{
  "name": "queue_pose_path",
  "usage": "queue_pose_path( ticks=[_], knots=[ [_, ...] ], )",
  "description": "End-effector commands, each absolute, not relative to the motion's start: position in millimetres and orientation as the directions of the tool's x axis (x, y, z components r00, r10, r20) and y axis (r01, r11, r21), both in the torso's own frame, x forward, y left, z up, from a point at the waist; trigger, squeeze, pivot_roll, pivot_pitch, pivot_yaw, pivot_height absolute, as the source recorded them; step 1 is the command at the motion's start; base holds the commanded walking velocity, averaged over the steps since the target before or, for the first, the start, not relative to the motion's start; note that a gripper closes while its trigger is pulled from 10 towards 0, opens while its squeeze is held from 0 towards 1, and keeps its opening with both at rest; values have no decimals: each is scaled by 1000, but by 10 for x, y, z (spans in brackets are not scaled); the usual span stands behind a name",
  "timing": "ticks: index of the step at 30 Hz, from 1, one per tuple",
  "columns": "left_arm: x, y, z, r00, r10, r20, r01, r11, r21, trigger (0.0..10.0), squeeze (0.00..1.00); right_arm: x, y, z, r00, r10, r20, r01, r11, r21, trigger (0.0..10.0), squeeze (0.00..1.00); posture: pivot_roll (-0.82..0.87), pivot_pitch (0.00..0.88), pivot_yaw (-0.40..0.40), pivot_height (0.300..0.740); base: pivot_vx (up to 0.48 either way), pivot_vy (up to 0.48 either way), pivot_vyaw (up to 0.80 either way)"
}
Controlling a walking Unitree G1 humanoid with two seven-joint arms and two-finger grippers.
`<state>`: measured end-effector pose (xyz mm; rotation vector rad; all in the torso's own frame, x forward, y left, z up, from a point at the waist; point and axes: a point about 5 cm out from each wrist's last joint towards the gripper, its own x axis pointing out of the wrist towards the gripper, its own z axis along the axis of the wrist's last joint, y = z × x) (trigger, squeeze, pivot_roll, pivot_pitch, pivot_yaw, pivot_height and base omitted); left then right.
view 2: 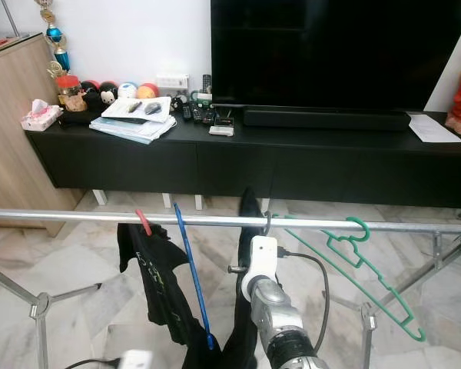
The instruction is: Hang hanger
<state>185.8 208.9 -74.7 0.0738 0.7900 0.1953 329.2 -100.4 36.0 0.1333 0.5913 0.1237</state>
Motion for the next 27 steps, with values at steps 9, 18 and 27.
queue_pose_path(
  ticks=[9,18,27],
  knots=[
    [1773,2823,-553,709,286,-644,-216,958,187,10000,0,3330,-1006,424,848,138,-512,-72,987,146,0,0,-68,0,17,740,0,0,0],
    [1567,2629,-721,662,277,-696,-192,961,199,10000,0,3347,-1123,624,915,89,-394,-43,991,123,0,0,-76,0,12,740,0,0,0],
    [1454,2439,-826,636,250,-730,-174,968,180,10000,0,3170,-1167,777,932,110,-345,-83,992,93,0,0,-90,0,-3,740,0,0,0]
  ],
)
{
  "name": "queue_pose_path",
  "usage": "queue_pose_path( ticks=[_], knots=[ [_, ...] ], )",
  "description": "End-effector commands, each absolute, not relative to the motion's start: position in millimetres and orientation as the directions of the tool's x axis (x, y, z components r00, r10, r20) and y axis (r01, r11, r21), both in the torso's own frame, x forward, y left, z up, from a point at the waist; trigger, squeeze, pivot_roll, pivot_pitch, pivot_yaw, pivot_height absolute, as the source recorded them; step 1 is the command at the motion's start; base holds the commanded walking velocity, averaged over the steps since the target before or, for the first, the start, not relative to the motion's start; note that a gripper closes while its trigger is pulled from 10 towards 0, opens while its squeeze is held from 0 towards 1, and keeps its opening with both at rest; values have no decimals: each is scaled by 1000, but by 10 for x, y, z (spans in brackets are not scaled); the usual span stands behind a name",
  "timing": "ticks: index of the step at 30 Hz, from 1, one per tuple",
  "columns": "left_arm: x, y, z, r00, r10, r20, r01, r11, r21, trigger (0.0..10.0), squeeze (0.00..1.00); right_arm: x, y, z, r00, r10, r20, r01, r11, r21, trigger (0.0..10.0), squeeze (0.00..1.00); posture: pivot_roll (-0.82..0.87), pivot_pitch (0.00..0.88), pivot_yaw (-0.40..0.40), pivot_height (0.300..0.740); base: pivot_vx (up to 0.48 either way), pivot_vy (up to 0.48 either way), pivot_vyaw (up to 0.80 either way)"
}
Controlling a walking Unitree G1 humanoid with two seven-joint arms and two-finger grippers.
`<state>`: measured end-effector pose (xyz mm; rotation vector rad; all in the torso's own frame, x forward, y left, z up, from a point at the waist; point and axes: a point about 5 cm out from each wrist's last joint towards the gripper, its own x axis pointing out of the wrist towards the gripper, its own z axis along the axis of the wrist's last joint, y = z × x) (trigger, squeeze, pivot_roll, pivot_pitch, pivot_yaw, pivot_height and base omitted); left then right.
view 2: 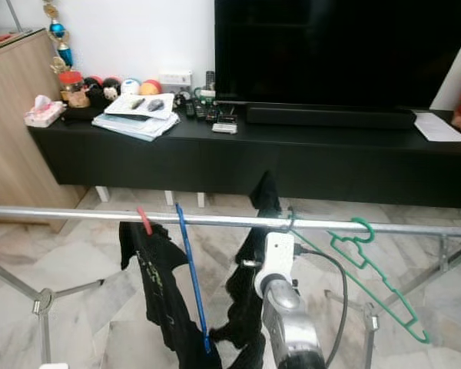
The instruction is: Hang hanger
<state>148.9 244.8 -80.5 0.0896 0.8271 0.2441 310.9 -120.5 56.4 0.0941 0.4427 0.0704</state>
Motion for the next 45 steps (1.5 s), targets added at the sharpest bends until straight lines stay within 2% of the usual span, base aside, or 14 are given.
queue_pose_path(
  ticks=[1,4,5,10,16,21,23,25,26,27,28,29,38,45],
  knots=[
    [1452,2434,-828,636,250,-730,-175,968,179,10000,0,3148,-1166,790,932,117,-342,-92,992,87,0,0,-94,0,-4,740,0,0,0],
    [1454,2408,-835,635,245,-733,-173,969,175,10000,0,3055,-1156,815,925,163,-343,-163,986,30,0,0,-102,0,-6,740,0,0,0],
    [1457,2392,-838,635,238,-735,-169,971,169,10000,0,2904,-1216,810,911,185,-368,-214,976,-40,0,0,-109,0,-14,740,0,0,0],
    [1473,2393,-834,637,227,-737,-159,974,162,10000,0,2594,-1444,737,888,168,-428,-230,968,-97,0,0,-130,0,-17,740,0,0,0],
    [1492,2373,-838,632,198,-749,-127,980,153,10000,0,2363,-1701,635,892,117,-437,-176,980,-97,0,0,-159,0,-3,740,0,0,0],
    [1460,2381,-850,625,179,-760,-92,983,157,10000,0,2339,-1845,525,915,65,-399,-111,990,-92,0,0,-153,0,10,740,0,0,0],
    [1427,2407,-855,620,182,-764,-89,983,161,10000,0,2350,-1876,415,921,43,-386,-54,998,-19,0,0,-135,0,11,740,0,0,0],
    [1395,2430,-860,613,183,-768,-82,982,168,10000,0,2346,-1911,283,914,20,-404,-2,999,44,1843,0,-110,0,6,740,0,0,0],
    [1378,2439,-863,611,183,-770,-79,982,170,10000,0,2334,-1917,229,910,13,-415,17,997,70,1843,0,-101,0,3,740,0,0,0],
    [1362,2450,-865,609,183,-772,-76,982,173,10000,0,2319,-1922,174,902,4,-431,30,997,73,4000,0,-86,0,-2,740,0,0,0],
    [1345,2465,-866,608,187,-772,-80,981,175,10000,0,2303,-1920,120,896,2,-443,31,997,68,8157,0,-71,0,-12,740,0,0,0],
    [1331,2480,-866,607,194,-771,-89,980,177,10000,0,2283,-1913,64,888,5,-460,25,998,60,10000,0,-55,2,-21,740,0,0,0],
    [1232,2495,-897,583,220,-782,-127,975,180,10000,0,2232,-1881,-225,864,80,-497,-23,993,120,10000,0,6,14,-69,740,0,0,0],
    [1125,2340,-977,547,186,-816,-104,982,155,10000,0,2262,-2112,-254,873,25,-488,35,993,113,10000,0,-80,0,-19,740,0,0,0]
  ],
)
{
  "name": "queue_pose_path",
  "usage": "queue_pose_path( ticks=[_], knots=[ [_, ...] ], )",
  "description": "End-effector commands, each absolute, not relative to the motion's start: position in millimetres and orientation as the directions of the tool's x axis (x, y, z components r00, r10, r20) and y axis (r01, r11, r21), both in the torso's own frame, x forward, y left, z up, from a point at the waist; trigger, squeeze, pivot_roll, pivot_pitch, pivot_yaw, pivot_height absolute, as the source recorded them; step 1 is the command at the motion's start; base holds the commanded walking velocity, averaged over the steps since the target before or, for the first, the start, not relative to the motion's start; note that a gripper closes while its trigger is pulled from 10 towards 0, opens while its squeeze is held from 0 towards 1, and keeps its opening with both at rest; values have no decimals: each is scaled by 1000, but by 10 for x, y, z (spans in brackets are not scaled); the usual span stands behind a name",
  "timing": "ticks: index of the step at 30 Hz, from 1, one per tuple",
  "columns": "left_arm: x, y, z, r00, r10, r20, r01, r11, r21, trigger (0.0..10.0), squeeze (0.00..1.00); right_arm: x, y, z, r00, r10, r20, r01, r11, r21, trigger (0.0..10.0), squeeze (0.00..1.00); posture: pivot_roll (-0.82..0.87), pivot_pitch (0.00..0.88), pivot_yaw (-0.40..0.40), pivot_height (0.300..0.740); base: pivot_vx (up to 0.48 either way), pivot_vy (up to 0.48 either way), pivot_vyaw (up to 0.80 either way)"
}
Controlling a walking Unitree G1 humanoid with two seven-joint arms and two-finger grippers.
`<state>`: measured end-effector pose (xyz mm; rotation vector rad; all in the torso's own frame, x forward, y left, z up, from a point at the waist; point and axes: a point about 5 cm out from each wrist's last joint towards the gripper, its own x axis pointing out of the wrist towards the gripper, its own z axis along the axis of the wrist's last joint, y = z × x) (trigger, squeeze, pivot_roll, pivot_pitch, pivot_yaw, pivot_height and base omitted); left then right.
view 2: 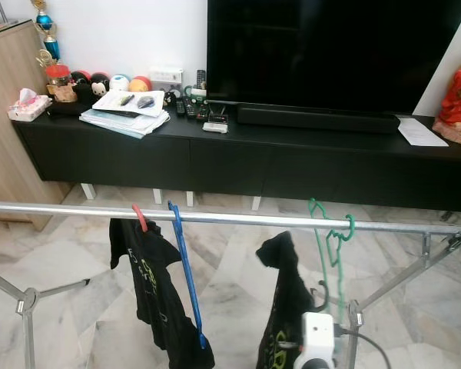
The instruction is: Hang hanger
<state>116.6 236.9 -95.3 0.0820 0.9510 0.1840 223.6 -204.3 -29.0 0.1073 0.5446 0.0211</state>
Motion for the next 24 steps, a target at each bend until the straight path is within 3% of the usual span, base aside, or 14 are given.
queue_pose_path(
  ticks=[1,6,11,14,24],
  knots=[
    [1110,2327,-987,539,182,-823,-101,983,151,10000,0,2261,-2145,-256,876,10,-482,50,992,113,10000,0,-80,0,-19,740,0,0,0],
    [1199,2156,-1010,528,114,-842,-30,993,116,10000,0,2250,-2303,-240,896,-61,-440,127,984,123,10000,0,-125,0,10,740,0,0,0],
    [1439,2206,-922,574,138,-807,-52,990,133,10000,0,2359,-2199,-222,902,-37,-431,101,987,126,10000,0,-150,0,6,740,0,0,0],
    [1726,2322,-782,623,174,-763,-93,984,149,10000,0,2533,-2042,-143,922,-9,-386,74,985,155,10000,0,-139,0,5,740,0,0,0],
    [2004,2349,-646,654,168,-738,-84,985,149,10000,0,2869,-1923,16,927,-25,-375,93,982,164,10000,0,-154,0,78,740,0,0,0]
  ],
)
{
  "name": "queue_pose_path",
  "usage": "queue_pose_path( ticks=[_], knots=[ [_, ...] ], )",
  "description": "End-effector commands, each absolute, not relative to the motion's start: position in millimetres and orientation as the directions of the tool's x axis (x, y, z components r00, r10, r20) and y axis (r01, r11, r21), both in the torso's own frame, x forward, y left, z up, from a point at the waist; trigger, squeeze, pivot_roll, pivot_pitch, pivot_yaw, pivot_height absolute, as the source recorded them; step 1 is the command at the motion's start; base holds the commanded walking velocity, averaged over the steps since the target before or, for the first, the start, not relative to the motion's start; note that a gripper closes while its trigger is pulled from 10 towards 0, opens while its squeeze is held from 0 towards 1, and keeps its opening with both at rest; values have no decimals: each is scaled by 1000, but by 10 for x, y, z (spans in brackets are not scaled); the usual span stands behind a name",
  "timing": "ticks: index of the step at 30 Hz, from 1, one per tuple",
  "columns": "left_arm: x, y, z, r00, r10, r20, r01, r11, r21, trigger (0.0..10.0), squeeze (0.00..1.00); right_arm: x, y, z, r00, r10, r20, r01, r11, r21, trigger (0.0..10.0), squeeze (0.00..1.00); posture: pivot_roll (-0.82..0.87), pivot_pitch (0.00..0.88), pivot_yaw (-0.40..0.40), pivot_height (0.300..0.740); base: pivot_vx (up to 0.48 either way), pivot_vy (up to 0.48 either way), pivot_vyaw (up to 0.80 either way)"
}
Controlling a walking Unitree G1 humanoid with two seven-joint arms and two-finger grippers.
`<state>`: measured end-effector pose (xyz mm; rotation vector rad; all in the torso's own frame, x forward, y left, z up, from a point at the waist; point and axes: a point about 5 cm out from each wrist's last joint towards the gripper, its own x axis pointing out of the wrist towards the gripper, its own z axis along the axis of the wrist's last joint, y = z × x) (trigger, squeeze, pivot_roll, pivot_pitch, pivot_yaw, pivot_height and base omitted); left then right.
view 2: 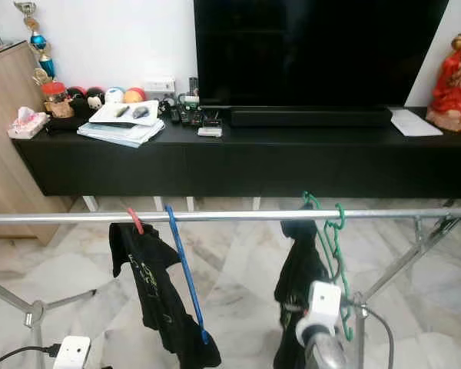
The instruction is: Hang hanger
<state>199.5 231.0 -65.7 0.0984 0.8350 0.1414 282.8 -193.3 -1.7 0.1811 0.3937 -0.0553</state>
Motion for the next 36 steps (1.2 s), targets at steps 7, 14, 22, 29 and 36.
queue_pose_path(
  ticks=[7,14,22,29,36],
  knots=[
    [1983,2486,-622,644,197,-739,-110,980,165,10000,0,2839,-1823,-70,901,6,-433,60,989,139,10000,0,-116,0,77,740,0,0,0],
    [1947,2554,-616,647,212,-732,-129,977,168,10000,0,2870,-1761,-63,895,29,-445,26,993,116,10000,0,-114,0,79,740,0,0,0],
    [1793,2211,-770,648,170,-742,-97,985,141,10000,0,2923,-1792,2,911,20,-411,-6,999,35,10000,0,-113,0,51,740,0,0,0],
    [1734,2145,-804,651,168,-741,-113,986,124,10000,0,2948,-1806,80,941,21,-339,-48,996,-71,10000,0,-120,0,44,740,0,0,0],
    [1616,2177,-839,646,156,-747,-100,988,119,10000,0,2760,-1840,-47,939,2,-343,-38,994,-100,10000,0,-150,0,37,740,0,0,0]
  ],
)
